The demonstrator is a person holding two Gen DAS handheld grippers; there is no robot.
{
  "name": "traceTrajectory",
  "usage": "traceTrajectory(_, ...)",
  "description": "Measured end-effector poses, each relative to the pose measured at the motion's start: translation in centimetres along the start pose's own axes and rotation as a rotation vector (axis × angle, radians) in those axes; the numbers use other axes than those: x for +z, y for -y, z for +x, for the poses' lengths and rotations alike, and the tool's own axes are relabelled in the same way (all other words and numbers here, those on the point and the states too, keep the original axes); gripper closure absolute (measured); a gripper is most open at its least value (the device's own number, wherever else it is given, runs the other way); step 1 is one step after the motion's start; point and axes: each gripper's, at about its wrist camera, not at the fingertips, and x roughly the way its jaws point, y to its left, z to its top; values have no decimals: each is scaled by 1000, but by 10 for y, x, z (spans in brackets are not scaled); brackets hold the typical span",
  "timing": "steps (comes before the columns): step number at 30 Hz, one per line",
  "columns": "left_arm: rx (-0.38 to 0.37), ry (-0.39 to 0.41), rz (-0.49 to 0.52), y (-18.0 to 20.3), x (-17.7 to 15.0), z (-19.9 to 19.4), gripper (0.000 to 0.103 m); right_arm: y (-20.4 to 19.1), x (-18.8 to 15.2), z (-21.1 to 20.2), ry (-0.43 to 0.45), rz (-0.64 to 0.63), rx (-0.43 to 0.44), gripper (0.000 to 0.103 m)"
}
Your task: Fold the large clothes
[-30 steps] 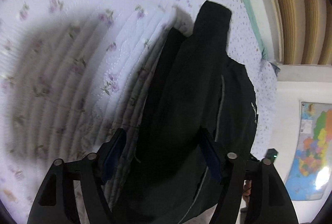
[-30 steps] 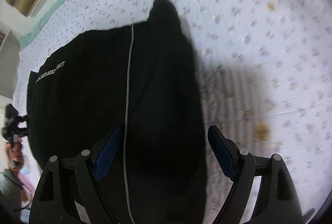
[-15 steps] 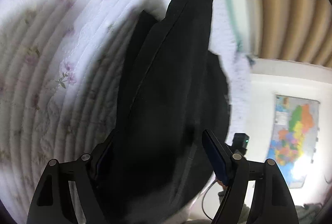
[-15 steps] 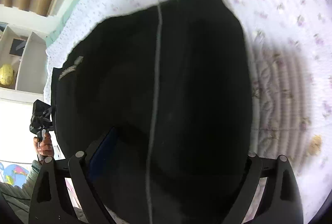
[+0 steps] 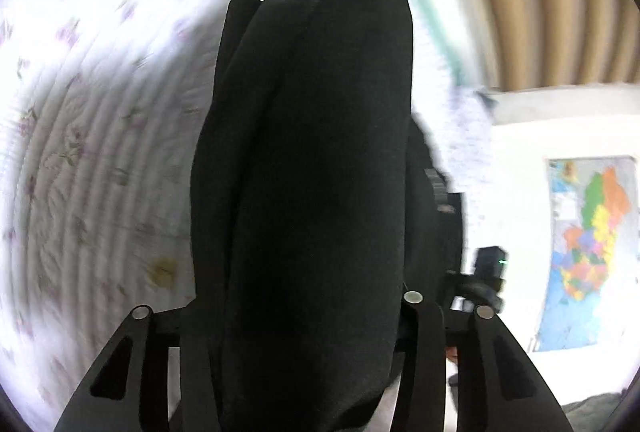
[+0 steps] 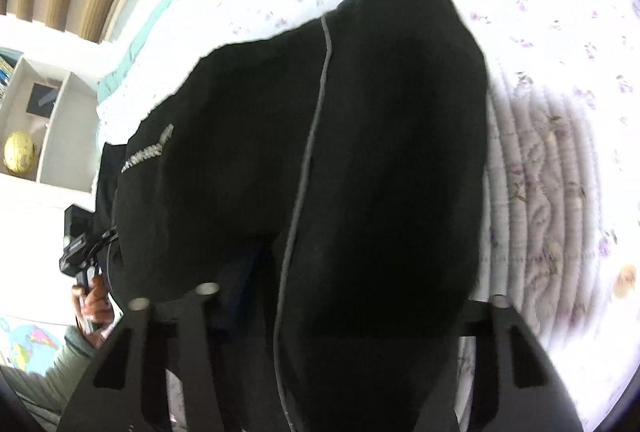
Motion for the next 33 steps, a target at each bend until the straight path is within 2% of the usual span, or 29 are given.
traceTrajectory(1,-29,17,14,13,-5,-4,57,-5,-4,-6,17,-3,8,61)
traceTrajectory(6,-148,70,72,73,-49,-32,58,-32,-30,-42,85,-38,60,68)
traceTrajectory(13,-203,109,141,125,-117,-73,57,-61,-54,-99,191,-95,90,68)
traceTrajectory(16,-225,106,135,97,-143,-110,57,-70,-58,-118,209,-121,73,68)
traceTrajectory(17,-230,101,125,95,-160,-112,57,-69,-54,-117,208,-123,69,68)
traceTrajectory(19,-229,84,103,86,-173,-107,57,-69,-55,-119,196,-121,49,68)
traceTrajectory(24,-196,16,12,49,-203,-87,57,-65,-42,-79,124,-72,-6,68)
traceTrajectory(27,-120,-22,-69,9,-215,-62,57,-40,-45,-37,64,-24,-58,68)
traceTrajectory(30,-51,12,-181,-41,-217,-50,55,-15,-52,-2,43,61,-99,65)
traceTrajectory(31,-58,17,-247,-63,-215,-45,53,-4,-51,4,42,105,-89,61)
traceTrajectory(33,-85,-3,-322,-93,-214,-35,40,18,-47,15,43,208,-19,53)
